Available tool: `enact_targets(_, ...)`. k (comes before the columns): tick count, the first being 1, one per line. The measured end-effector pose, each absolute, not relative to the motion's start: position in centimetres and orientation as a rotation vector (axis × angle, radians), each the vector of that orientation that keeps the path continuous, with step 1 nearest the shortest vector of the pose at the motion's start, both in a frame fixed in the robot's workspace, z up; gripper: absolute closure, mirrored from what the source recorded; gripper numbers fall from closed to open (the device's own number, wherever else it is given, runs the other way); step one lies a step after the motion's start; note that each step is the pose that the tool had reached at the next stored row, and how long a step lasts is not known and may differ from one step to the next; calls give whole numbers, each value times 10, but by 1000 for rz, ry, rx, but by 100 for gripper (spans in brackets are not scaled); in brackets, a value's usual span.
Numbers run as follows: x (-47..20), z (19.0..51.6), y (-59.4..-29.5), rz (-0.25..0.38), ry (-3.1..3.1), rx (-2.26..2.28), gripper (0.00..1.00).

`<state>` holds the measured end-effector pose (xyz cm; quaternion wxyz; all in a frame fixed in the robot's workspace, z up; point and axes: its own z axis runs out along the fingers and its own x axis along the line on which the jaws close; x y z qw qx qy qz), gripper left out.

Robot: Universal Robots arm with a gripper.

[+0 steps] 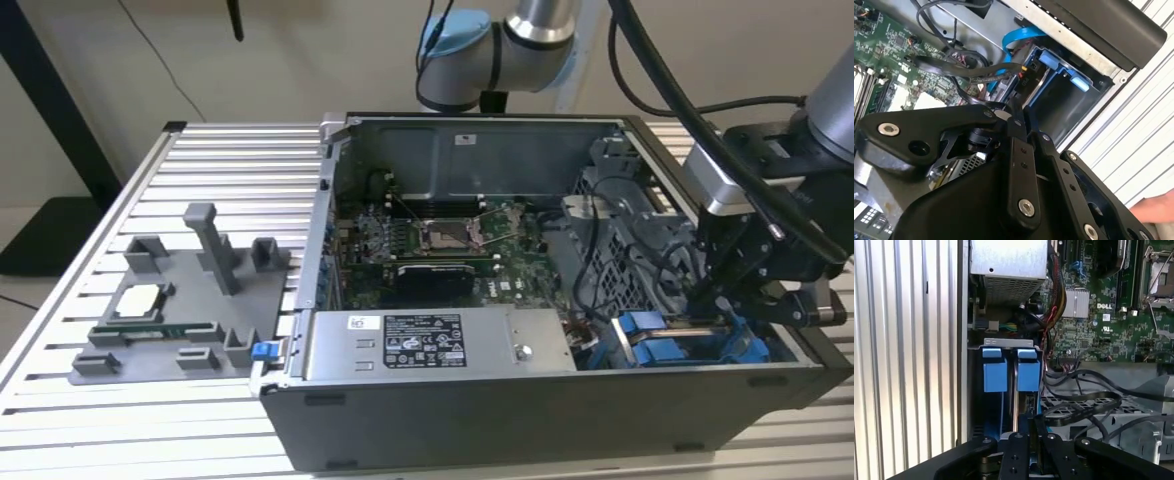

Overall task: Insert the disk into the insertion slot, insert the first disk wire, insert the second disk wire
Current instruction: 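Insert the second disk wire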

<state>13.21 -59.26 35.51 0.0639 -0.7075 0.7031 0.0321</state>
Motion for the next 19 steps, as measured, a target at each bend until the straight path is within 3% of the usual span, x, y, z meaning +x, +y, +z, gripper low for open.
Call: enact_targets(19, 132, 351, -586, 88, 2121, -2135, 100)
